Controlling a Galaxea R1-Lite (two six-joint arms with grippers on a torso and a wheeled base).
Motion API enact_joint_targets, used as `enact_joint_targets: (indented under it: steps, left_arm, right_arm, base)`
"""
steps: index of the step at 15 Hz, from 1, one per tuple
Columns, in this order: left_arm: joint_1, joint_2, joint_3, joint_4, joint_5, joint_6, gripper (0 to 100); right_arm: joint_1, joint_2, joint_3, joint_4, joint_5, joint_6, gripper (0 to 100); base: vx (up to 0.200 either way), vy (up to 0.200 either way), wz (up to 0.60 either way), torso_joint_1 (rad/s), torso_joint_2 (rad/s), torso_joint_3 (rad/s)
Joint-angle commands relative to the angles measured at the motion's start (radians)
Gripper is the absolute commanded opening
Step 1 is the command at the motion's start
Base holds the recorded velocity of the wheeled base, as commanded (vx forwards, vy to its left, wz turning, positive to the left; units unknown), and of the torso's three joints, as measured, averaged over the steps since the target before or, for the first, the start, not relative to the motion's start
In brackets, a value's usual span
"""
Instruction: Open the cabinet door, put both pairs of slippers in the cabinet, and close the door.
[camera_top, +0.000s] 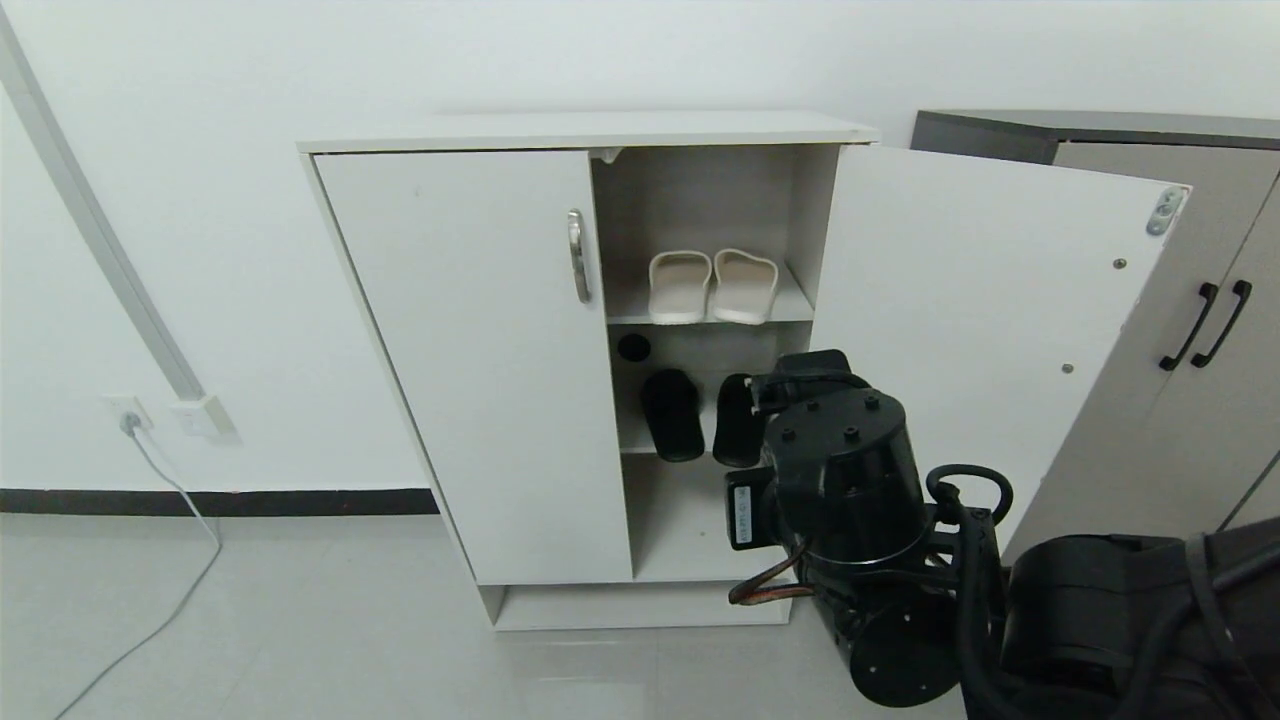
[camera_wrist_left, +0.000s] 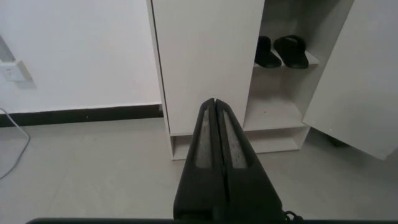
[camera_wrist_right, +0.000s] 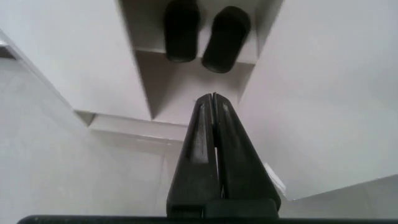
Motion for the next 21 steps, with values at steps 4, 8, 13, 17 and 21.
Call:
enact_joint_targets:
  steps: [4, 8, 13, 17, 21]
  left_arm:
    - [0.0, 0.001, 0.0, 0.0, 0.0, 0.0, 0]
    - [0.0, 0.001, -0.002, 0.0, 0.0, 0.0, 0]
    - [0.0, 0.001, -0.002, 0.0, 0.0, 0.0, 0]
    - [0.0, 0.001, 0.0, 0.0, 0.0, 0.0, 0]
    - [0.0, 0.001, 0.0, 0.0, 0.0, 0.0, 0]
  right_arm:
    - [-0.004, 0.007, 0.009, -0.004, 0.003, -0.004, 0]
    - [-0.004, 0.009, 0.009, -0.002, 0.003, -0.005, 0]
    - [-0.004, 0.009, 0.009, -0.001, 0.003, -0.005, 0]
    - [-0.004, 0.009, 0.009, -0.001, 0.003, -0.007, 0]
    - [-0.004, 0.015, 0.011, -0.004, 0.003, -0.011, 0]
  base:
    - [0.0, 0.0, 0.0, 0.0, 0.0, 0.0]
    - [0.0, 0.0, 0.0, 0.0, 0.0, 0.0]
    - [0.0, 0.0, 0.0, 0.001, -0.04, -0.043]
    - [0.0, 0.0, 0.0, 0.034, -0.3, -0.338]
    - [0.0, 0.0, 0.0, 0.068, -0.52, -0.356]
